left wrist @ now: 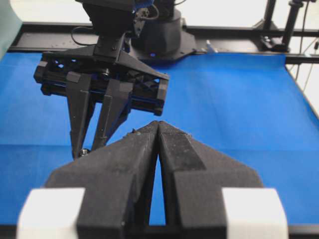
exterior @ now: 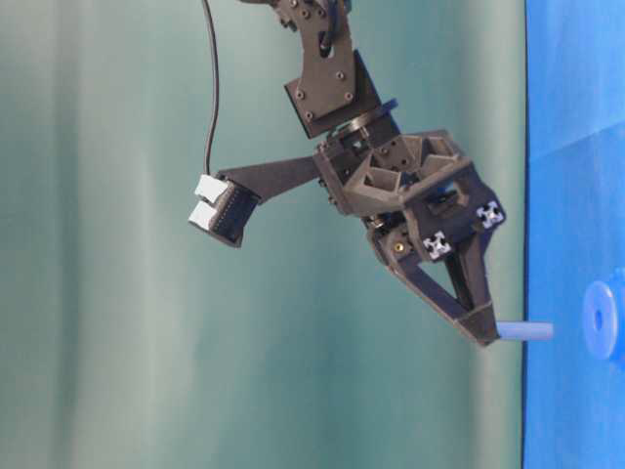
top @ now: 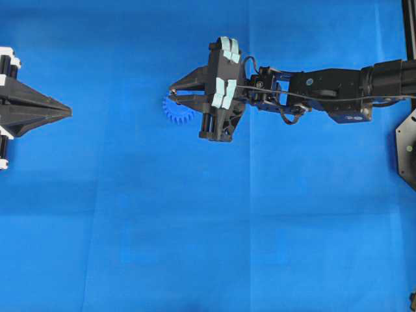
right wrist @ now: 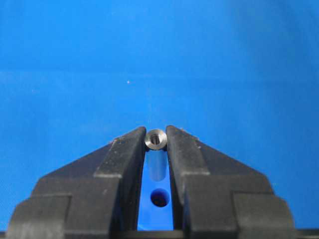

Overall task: Insert the shaft placed at a random location into the center hole of the small gear at another random location.
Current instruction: 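Carry the shaft left with the right gripper over the blue gear, then align the held shaft above the gear's center hole with the right gripper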

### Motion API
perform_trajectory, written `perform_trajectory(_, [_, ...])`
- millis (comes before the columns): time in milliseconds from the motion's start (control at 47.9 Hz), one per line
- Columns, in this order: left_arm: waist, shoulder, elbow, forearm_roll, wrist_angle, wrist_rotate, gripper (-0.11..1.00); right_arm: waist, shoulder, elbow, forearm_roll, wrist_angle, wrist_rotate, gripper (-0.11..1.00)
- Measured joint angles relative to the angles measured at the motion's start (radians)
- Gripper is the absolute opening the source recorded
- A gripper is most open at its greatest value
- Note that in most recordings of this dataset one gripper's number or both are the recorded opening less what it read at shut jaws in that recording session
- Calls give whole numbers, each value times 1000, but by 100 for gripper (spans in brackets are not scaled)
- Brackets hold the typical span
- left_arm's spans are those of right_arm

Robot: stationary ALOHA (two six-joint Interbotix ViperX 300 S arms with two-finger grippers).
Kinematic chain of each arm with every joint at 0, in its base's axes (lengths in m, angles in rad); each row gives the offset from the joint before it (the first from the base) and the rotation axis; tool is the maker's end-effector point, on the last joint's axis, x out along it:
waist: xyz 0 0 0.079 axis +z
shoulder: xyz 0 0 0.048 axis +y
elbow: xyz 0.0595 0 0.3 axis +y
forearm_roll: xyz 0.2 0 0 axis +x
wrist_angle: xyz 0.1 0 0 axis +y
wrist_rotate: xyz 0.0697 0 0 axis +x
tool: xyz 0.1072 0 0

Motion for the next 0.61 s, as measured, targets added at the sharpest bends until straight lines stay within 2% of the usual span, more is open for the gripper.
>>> perform_trajectory(606, [0, -2, 0, 0, 0, -3, 0, -2, 66, -6, 0, -8, -2, 3])
